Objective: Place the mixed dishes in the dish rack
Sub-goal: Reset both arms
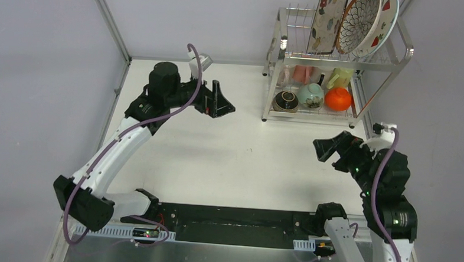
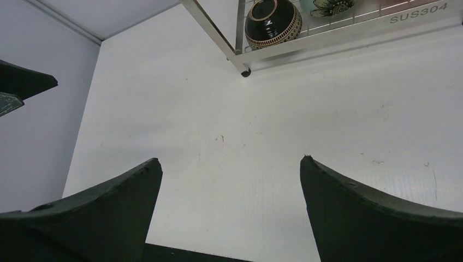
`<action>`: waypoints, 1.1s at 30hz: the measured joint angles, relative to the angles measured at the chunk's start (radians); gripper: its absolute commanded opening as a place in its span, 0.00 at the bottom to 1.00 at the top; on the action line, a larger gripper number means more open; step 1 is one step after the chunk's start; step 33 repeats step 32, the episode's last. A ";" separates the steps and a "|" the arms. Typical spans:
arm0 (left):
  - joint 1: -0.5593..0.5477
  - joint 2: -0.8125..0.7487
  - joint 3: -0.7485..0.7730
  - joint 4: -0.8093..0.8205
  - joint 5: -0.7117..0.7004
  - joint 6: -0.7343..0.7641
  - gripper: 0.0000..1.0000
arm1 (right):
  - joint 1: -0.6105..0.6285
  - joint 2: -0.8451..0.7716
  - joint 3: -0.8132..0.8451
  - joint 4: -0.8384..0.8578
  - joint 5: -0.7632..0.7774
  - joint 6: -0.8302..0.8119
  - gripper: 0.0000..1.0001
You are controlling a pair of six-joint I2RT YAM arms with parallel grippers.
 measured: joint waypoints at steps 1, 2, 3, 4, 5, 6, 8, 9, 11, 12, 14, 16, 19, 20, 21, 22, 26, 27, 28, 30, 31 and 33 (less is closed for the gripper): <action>0.000 -0.032 -0.018 -0.005 -0.001 0.005 0.99 | 0.000 -0.026 0.000 -0.010 0.000 -0.004 0.99; 0.000 -0.074 -0.045 -0.012 -0.003 0.013 0.99 | 0.000 -0.051 0.000 -0.021 -0.001 -0.008 0.99; 0.000 -0.099 -0.061 -0.017 -0.004 0.016 0.99 | 0.000 -0.072 0.000 -0.030 -0.001 -0.011 0.99; 0.000 -0.127 -0.083 -0.020 -0.005 0.019 0.99 | 0.000 -0.089 0.000 -0.038 -0.002 -0.013 0.99; 0.000 -0.150 -0.100 -0.025 -0.007 0.022 0.99 | 0.000 -0.102 -0.003 -0.042 -0.003 -0.013 0.99; 0.000 -0.172 -0.120 -0.027 -0.007 0.031 0.99 | 0.000 -0.116 -0.007 -0.045 -0.005 -0.013 0.99; 0.000 -0.210 -0.153 -0.034 -0.008 0.047 0.99 | 0.000 -0.141 -0.019 -0.045 -0.008 -0.012 0.99; 0.000 -0.224 -0.166 -0.037 -0.008 0.053 0.99 | 0.000 -0.152 -0.027 -0.045 -0.010 -0.011 0.99; 0.000 -0.261 -0.204 -0.024 -0.010 0.066 0.99 | 0.000 -0.165 -0.041 -0.042 -0.014 -0.007 0.99; 0.000 -0.278 -0.223 -0.021 -0.010 0.068 0.99 | 0.000 -0.168 -0.047 -0.041 -0.018 -0.004 0.99; 0.000 -0.303 -0.251 -0.013 -0.010 0.070 0.99 | 0.000 -0.169 -0.062 -0.034 -0.027 0.002 0.99; 0.000 -0.320 -0.272 -0.003 -0.010 0.072 0.99 | 0.000 -0.169 -0.076 -0.028 -0.030 0.007 0.99; 0.000 -0.339 -0.301 0.016 -0.012 0.083 0.99 | 0.000 -0.168 -0.085 -0.025 -0.032 0.011 0.99; 0.000 -0.345 -0.309 0.022 -0.016 0.088 0.99 | 0.000 -0.168 -0.086 -0.021 -0.033 0.014 0.99; 0.000 -0.351 -0.317 0.027 -0.018 0.092 0.99 | 0.000 -0.168 -0.087 -0.018 -0.033 0.016 0.99; 0.000 -0.356 -0.321 0.029 -0.019 0.096 0.99 | 0.000 -0.168 -0.089 -0.015 -0.033 0.018 0.99; 0.000 -0.373 -0.330 0.037 -0.032 0.115 0.99 | 0.000 -0.168 -0.102 0.004 -0.034 0.026 0.99; 0.000 -0.377 -0.331 0.039 -0.033 0.119 0.99 | 0.000 -0.168 -0.106 0.005 -0.035 0.029 0.99; 0.000 -0.380 -0.331 0.041 -0.034 0.122 0.99 | 0.000 -0.168 -0.109 0.005 -0.036 0.030 0.99; 0.000 -0.385 -0.331 0.046 -0.034 0.125 0.99 | 0.000 -0.168 -0.115 0.006 -0.036 0.031 0.99; 0.000 -0.386 -0.331 0.047 -0.034 0.127 0.99 | 0.000 -0.168 -0.117 0.006 -0.036 0.032 0.99; 0.000 -0.386 -0.331 0.048 -0.034 0.130 0.99 | 0.000 -0.168 -0.121 0.007 -0.036 0.033 0.99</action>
